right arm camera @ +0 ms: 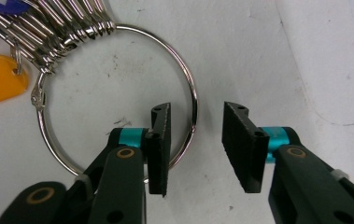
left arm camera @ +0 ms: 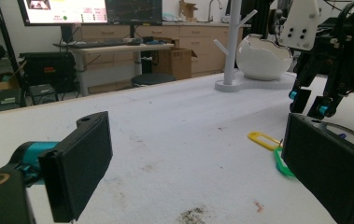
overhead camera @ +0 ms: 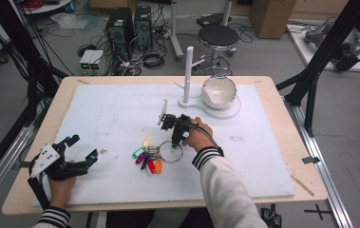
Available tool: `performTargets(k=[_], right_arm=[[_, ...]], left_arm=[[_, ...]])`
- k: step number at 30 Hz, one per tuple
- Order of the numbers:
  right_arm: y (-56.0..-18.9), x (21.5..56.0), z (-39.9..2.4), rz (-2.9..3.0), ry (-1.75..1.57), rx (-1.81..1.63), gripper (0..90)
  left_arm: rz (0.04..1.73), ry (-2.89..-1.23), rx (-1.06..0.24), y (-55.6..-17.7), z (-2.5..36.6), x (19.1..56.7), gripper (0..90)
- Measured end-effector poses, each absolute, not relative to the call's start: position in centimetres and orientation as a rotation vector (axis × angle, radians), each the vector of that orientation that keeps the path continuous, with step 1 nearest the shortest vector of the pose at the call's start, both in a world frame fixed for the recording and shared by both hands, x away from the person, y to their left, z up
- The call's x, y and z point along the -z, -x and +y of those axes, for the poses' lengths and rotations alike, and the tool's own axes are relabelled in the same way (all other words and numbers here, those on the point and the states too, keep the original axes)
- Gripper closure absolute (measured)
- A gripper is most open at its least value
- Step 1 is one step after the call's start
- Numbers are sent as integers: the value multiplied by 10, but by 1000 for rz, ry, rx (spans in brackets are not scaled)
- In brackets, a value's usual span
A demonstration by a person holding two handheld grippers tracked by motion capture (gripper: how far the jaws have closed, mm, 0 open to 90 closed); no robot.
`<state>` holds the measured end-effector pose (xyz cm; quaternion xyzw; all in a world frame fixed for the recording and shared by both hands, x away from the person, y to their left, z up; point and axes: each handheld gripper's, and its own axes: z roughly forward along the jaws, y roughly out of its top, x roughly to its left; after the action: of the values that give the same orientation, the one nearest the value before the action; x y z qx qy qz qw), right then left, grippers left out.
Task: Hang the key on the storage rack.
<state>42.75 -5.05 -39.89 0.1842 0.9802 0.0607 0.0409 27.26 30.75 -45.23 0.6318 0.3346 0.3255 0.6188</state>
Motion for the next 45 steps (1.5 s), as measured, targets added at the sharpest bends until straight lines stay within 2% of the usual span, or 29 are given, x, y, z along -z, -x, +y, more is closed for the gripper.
performTargets(k=[5,21,26,32,37,45], right_arm=[[-428,399,-51,3010,-589,-185,690],[-432,403,-52,3041,-615,-168,748],[-432,404,-52,3055,-636,-160,795],[-433,405,-52,3060,-631,-166,802],[-431,405,-45,3071,-621,-100,861],[-433,403,-44,3083,-625,-80,874]], left_arm=[[769,-1453,-749,-273,307,452,91],[770,-1453,-748,-273,308,452,91],[772,-1449,-747,-273,307,452,91],[774,-1449,-747,-273,307,452,91],[771,-1450,-747,-273,308,452,91],[774,-1448,-746,-273,308,452,91]])
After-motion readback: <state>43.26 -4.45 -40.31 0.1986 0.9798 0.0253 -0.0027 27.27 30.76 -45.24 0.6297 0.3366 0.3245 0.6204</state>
